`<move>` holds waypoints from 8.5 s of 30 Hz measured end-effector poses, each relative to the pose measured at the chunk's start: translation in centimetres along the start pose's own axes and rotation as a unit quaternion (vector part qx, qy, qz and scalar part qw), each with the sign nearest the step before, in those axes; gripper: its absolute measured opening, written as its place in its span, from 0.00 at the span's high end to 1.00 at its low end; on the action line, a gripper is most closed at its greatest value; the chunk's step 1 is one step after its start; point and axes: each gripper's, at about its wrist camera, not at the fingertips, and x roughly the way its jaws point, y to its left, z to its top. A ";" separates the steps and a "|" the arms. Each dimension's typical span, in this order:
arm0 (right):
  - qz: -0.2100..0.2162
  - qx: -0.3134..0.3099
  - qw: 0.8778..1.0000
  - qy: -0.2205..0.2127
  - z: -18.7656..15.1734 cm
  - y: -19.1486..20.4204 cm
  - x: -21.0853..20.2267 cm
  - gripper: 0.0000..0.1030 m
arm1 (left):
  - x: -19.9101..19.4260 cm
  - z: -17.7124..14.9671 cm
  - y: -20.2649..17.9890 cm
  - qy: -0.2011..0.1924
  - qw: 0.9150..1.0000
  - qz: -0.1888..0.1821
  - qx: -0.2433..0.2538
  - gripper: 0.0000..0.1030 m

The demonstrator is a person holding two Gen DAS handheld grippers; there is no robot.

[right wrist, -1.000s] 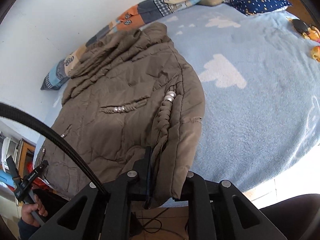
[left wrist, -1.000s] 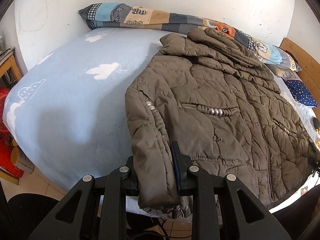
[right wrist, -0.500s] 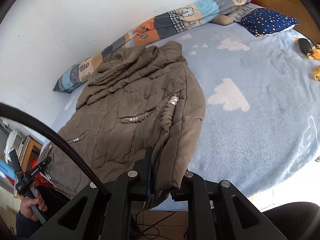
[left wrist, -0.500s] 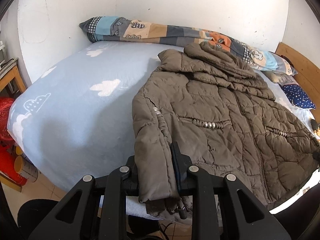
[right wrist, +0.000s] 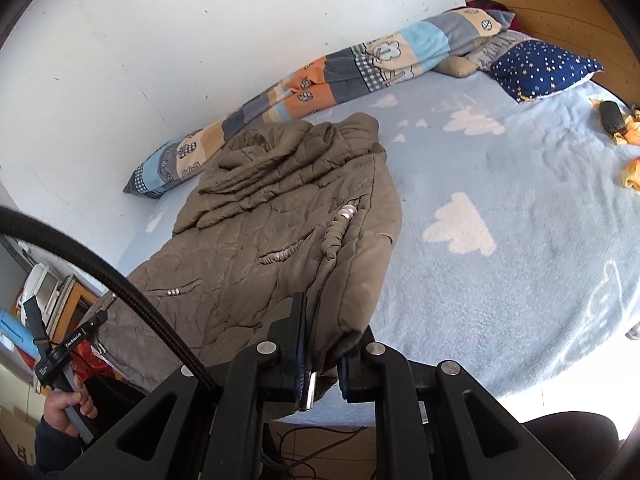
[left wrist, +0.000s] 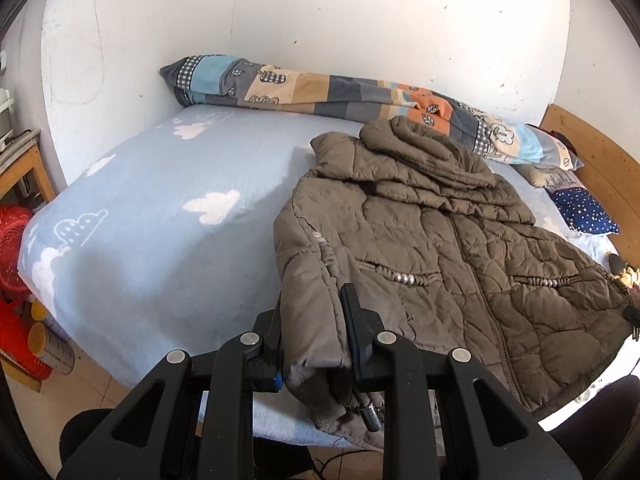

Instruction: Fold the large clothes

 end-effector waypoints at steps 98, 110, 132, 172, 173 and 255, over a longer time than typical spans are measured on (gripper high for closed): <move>0.009 -0.021 0.997 -0.072 25.4 3.4 9.3 0.88 | 12.8 24.3 2.6 0.065 0.984 -0.156 -0.052 0.81; -0.029 0.024 0.999 -0.039 31.2 -1.6 22.4 0.88 | 28.2 30.7 0.0 0.112 0.982 -0.129 -0.084 0.79; 0.020 0.176 0.984 -0.023 34.9 -8.6 26.5 0.39 | 29.6 36.0 3.2 0.073 0.972 -0.144 -0.172 0.40; -0.043 -0.100 0.992 0.063 25.7 5.2 27.8 0.42 | 28.0 24.1 -15.0 0.156 0.979 -0.128 0.035 0.32; -0.036 -0.096 0.993 0.059 25.2 5.4 26.6 0.42 | 26.9 23.6 -15.1 0.154 0.979 -0.126 0.037 0.32; -0.057 -0.083 0.989 0.107 19.8 7.7 31.8 0.42 | 27.7 18.4 -12.8 0.108 0.991 0.054 0.056 0.26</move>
